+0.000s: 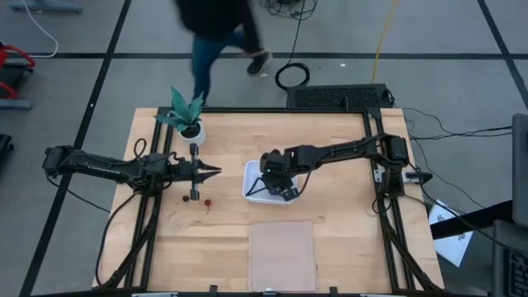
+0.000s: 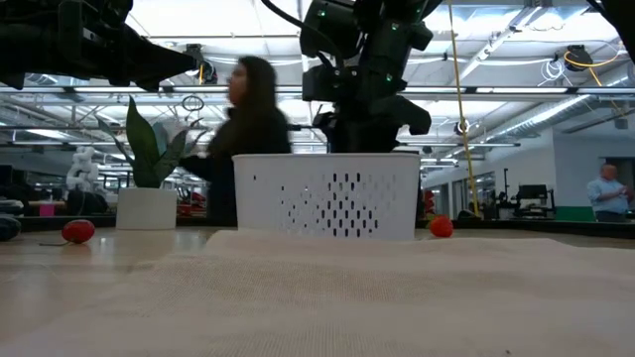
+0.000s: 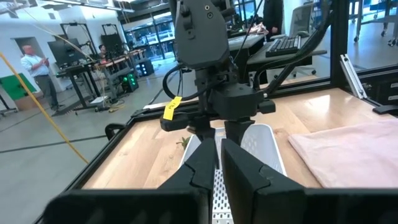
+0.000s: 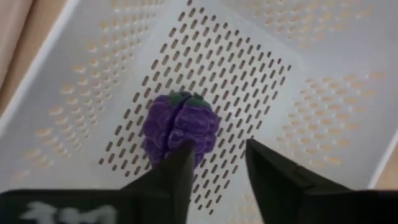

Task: Pick and placing Produce into tupperware
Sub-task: Put the red cherry into the white bin

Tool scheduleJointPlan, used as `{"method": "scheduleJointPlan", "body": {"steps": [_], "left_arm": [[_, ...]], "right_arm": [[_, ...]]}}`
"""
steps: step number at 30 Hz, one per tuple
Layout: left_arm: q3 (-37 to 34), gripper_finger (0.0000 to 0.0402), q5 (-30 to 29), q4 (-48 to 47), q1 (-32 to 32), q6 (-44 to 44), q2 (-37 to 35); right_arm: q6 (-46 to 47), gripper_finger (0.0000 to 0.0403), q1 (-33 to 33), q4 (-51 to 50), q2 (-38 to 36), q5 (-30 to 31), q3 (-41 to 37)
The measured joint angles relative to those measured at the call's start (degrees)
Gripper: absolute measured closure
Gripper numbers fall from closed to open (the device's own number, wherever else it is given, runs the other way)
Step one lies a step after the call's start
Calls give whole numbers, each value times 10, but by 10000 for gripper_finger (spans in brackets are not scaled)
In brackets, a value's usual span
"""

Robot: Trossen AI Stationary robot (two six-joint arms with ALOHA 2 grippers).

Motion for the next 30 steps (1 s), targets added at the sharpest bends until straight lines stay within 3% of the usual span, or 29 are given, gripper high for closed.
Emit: {"method": "scheduleJointPlan", "body": {"steps": [7, 13, 30], "left_arm": [[0, 369, 0, 0, 0, 0, 0], [0, 369, 0, 0, 0, -1, 0], [0, 369, 0, 0, 0, 0, 0]], "right_arm": [[-3, 355, 1, 11, 0, 0, 0], [-4, 396, 1, 11, 0, -1, 0], [18, 401, 1, 5, -56, 0, -1]]}}
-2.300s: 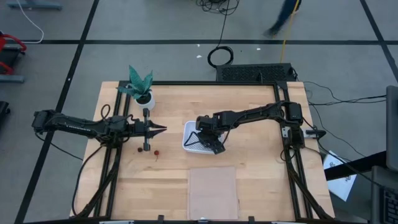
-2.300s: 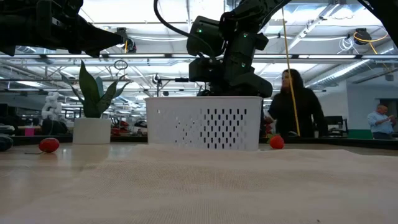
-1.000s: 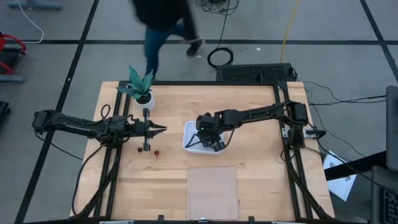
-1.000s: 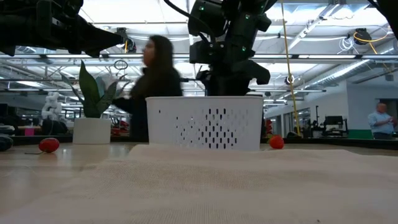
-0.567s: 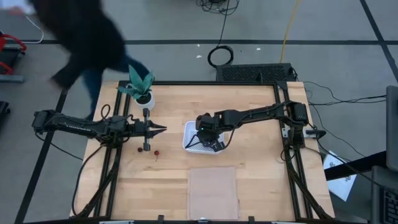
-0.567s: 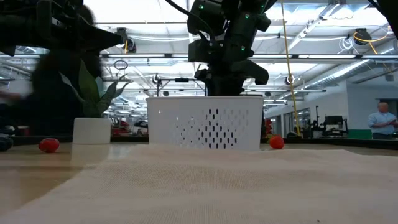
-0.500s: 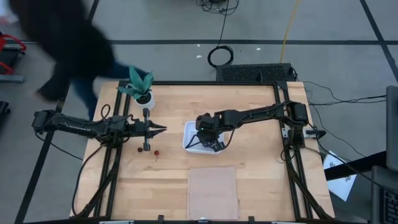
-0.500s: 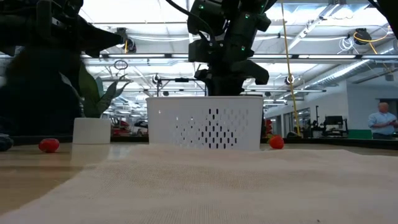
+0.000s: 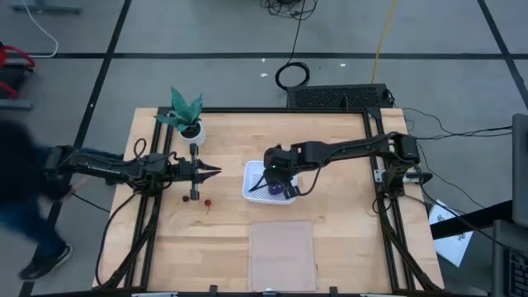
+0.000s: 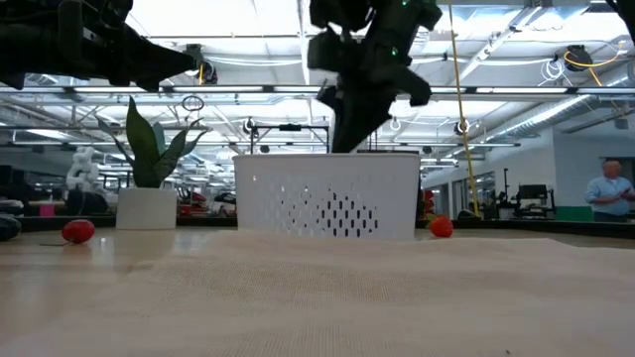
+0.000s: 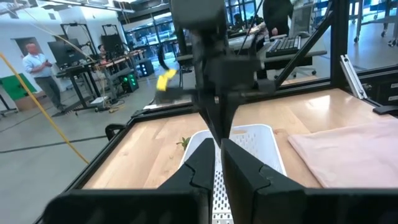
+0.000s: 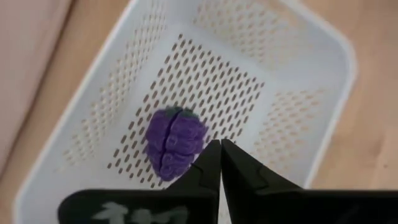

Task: Pick and placing Produce into tupperware
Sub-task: Put the red cherry into the white bin

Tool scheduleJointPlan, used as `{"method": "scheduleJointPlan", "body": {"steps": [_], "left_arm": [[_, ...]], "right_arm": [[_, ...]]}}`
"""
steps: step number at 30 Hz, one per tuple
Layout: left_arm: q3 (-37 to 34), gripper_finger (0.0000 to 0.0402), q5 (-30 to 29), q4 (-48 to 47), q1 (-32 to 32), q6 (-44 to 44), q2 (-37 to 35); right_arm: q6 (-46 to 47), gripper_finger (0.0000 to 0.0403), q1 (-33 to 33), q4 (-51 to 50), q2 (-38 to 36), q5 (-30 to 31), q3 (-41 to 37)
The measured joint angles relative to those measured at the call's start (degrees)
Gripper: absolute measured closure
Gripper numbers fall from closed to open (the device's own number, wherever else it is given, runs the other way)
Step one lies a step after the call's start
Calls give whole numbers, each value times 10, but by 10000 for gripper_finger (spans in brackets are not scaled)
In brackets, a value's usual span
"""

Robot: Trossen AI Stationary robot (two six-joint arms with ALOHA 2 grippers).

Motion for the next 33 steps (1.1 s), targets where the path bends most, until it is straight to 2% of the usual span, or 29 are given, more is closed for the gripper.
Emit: {"method": "scheduleJointPlan", "body": {"steps": [9, 13, 18, 26, 30, 33], "left_arm": [[0, 369, 0, 0, 0, -3, 0], [0, 369, 0, 0, 0, -2, 0], [0, 369, 0, 0, 0, -2, 0], [0, 369, 0, 0, 0, -2, 0], [0, 369, -5, 0, 0, -1, 0], [0, 369, -5, 0, 0, 0, 0]], "right_arm": [[26, 402, -3, 28, -92, -3, 0], [43, 402, -16, 47, -144, -46, -7], [70, 403, -39, 66, -208, -60, -26], [115, 403, -73, 142, -328, -65, -115], [152, 403, -80, 194, -379, -115, -180], [187, 403, -80, 232, -407, -122, -224]]}}
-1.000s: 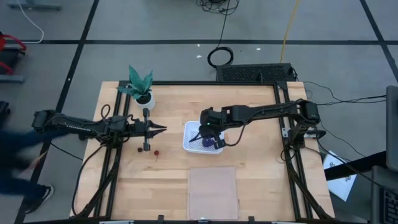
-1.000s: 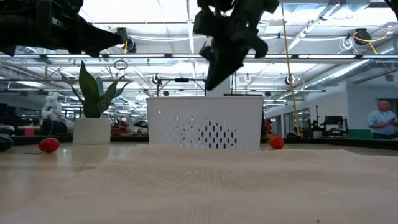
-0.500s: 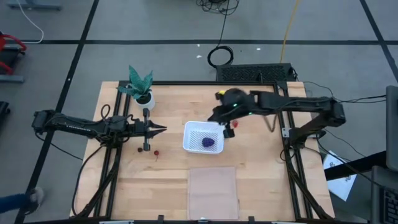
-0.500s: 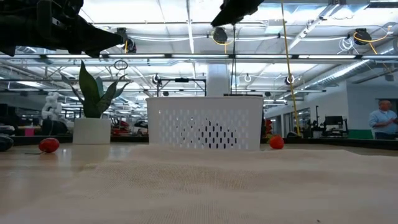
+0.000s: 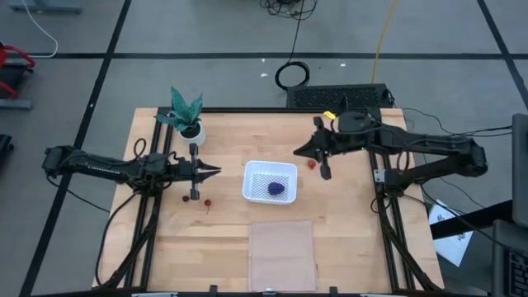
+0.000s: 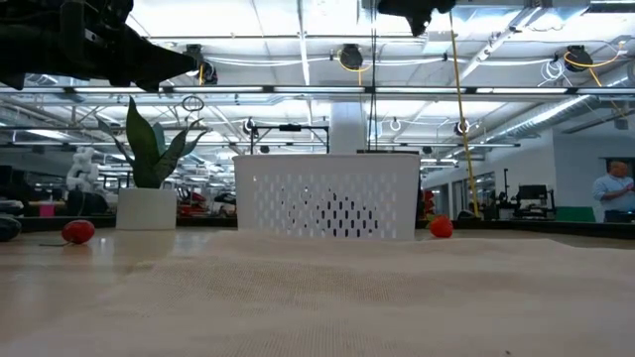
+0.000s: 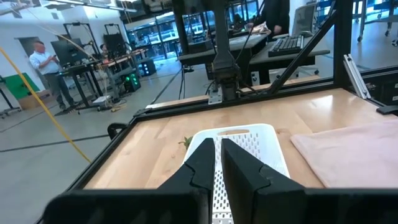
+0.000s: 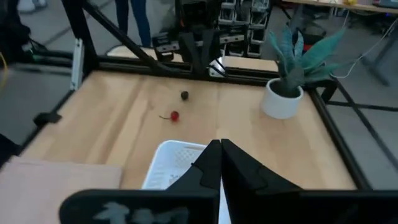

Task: Pick and placing Produce into tupperware
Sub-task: Put the red cherry into the white bin

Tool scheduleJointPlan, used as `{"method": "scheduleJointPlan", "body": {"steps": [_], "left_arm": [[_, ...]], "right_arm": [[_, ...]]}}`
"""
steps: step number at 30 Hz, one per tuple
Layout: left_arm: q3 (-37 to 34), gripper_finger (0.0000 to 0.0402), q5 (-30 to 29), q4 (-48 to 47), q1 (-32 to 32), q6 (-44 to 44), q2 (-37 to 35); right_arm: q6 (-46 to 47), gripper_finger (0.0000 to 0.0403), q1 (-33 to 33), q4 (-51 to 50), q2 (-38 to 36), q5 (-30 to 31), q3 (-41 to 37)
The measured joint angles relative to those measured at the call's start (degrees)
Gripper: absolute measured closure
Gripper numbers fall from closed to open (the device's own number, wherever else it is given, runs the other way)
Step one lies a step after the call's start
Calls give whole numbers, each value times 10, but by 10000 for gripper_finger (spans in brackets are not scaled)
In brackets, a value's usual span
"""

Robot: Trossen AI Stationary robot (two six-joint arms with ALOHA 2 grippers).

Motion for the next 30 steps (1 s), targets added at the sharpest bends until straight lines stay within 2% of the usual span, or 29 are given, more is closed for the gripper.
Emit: {"method": "scheduleJointPlan", "body": {"steps": [5, 12, 18, 24, 30], "left_arm": [[0, 369, -1, 0, 0, 1, 0], [0, 369, -5, 3, 0, -1, 0], [0, 369, -5, 2, 0, -2, 0], [0, 369, -5, -2, 0, -2, 0], [0, 369, -5, -9, 0, -3, 0]], "right_arm": [[48, 403, 3, 27, -27, 1, -42], [61, 403, 27, 43, -62, 5, -49], [84, 403, 70, 41, -83, 101, -49], [78, 403, 117, 46, -86, 113, -56], [70, 403, 124, 50, -128, 167, -104]]}}
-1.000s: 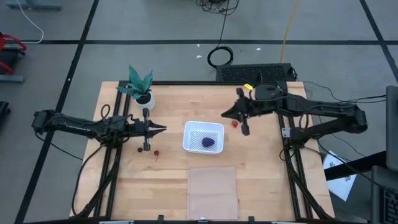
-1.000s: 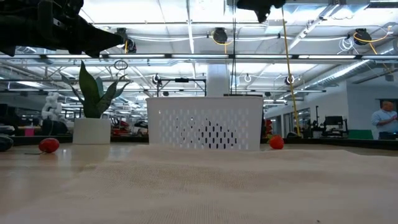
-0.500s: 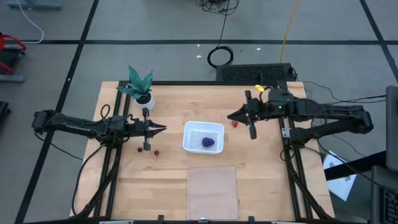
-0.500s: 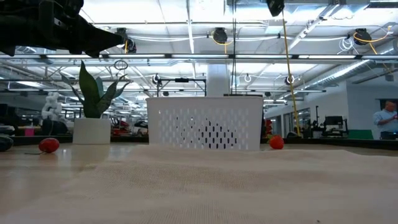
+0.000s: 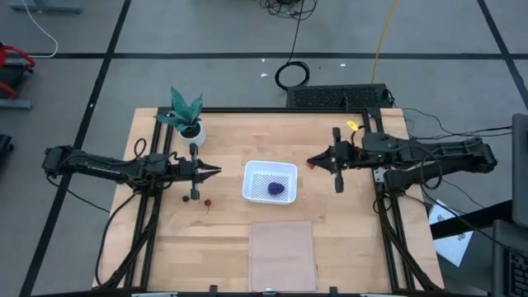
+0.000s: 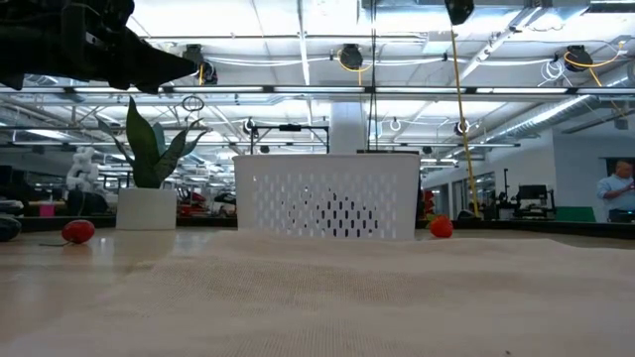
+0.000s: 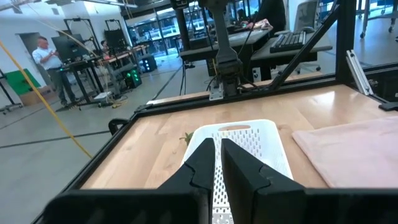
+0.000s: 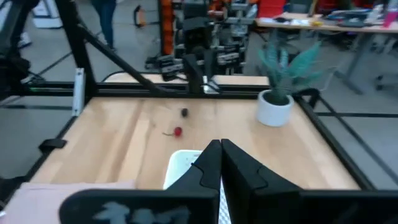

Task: Pick and placing Produce into tupperware
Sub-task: Put the red cherry into the white bin

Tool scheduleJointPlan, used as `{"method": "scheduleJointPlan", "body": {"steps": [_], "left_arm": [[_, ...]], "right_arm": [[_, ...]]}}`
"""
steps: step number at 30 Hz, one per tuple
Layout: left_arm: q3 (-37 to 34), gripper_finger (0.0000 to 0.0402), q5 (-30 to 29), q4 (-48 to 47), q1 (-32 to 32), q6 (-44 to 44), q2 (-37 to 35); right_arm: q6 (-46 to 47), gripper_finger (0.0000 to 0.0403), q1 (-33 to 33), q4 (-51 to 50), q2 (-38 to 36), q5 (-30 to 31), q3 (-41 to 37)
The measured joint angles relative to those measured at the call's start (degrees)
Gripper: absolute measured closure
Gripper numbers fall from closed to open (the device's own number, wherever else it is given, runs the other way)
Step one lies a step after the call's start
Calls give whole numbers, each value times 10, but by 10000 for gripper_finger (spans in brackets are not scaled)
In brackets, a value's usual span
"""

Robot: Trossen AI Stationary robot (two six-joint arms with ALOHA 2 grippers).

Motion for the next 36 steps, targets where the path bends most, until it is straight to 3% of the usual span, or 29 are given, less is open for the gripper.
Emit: {"method": "scheduleJointPlan", "body": {"steps": [7, 13, 23, 36], "left_arm": [[0, 369, 0, 0, 0, -1, 0], [0, 369, 0, 2, 0, -2, 0], [0, 369, -1, 12, 0, -6, 0], [0, 369, -1, -1, 0, -4, 0]], "right_arm": [[-43, 403, -4, 7, -85, -4, -56], [-39, 403, -22, 6, -116, -90, -75], [23, 403, -48, 35, -148, -89, -136], [39, 403, -53, 74, -224, -75, -218]]}}
